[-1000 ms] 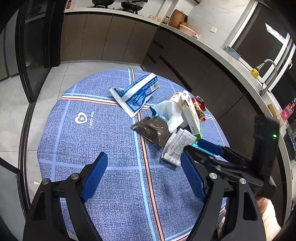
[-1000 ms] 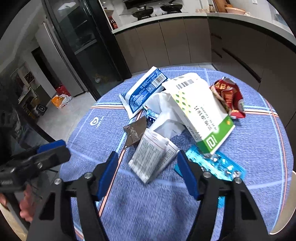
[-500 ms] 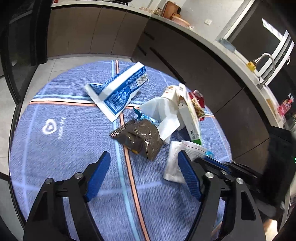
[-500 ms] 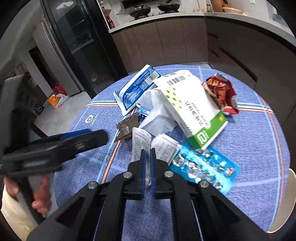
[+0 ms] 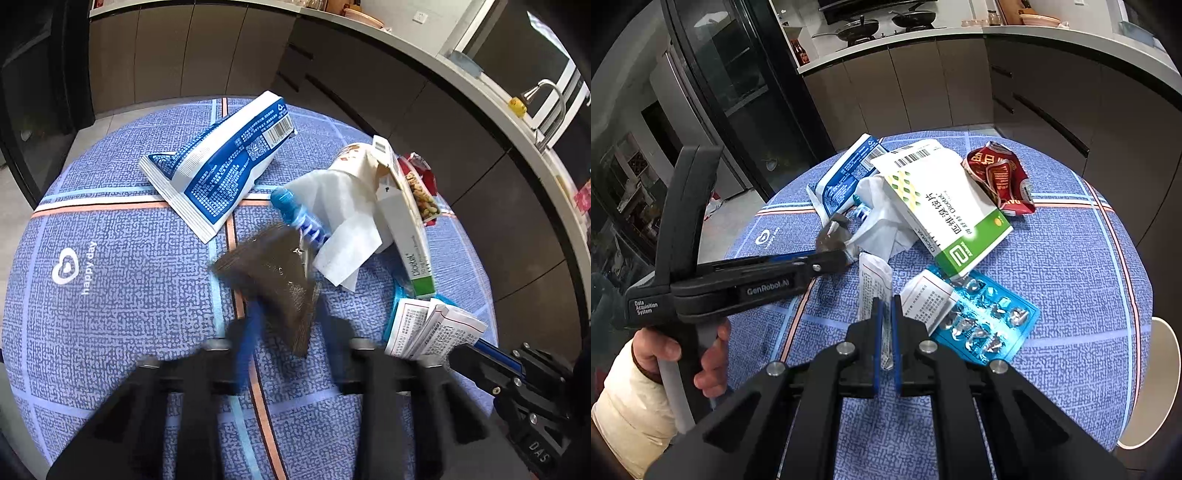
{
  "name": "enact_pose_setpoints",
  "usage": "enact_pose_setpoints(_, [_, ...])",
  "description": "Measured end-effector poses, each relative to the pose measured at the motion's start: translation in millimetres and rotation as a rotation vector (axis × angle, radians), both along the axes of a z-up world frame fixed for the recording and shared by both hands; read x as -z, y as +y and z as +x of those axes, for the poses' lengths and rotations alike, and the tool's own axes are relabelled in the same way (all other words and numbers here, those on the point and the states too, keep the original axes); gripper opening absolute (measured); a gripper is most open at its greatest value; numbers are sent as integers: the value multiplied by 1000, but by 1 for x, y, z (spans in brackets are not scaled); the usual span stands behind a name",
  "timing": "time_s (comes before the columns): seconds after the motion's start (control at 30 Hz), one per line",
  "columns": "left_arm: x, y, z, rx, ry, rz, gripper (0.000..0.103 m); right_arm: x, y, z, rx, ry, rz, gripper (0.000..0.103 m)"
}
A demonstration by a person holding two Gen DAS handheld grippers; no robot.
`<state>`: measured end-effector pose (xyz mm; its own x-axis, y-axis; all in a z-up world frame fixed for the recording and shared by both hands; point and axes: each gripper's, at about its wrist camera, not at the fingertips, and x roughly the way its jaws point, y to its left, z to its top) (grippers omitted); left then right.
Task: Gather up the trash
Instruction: 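Grasp the brown foil packet with the left tool while the right tool grasps the white leaflet, then carry the foil packet and leaflet over the white bin with both tools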
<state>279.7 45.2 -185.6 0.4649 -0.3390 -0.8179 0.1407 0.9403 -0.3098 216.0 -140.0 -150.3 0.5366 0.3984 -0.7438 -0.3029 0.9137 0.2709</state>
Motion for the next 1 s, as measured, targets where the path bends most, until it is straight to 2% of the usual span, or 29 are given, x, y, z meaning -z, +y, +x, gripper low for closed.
enact_pose_setpoints(0.27, [-27, 7, -27, 7, -36, -33, 7, -13, -11, -11, 13, -33, 24, 6])
enact_pose_setpoints(0.5, [-64, 2, -56, 28, -95, -70, 7, -42, -27, -30, 41, -102, 47, 6])
enact_pose_setpoints(0.77, [-111, -38, -84, 127, -194, -84, 7, -75, -65, -58, 114, -188, 62, 6])
enact_pose_setpoints(1.0, [-128, -81, -93, 224, -219, -104, 7, -87, -103, -76, 193, -236, 52, 6])
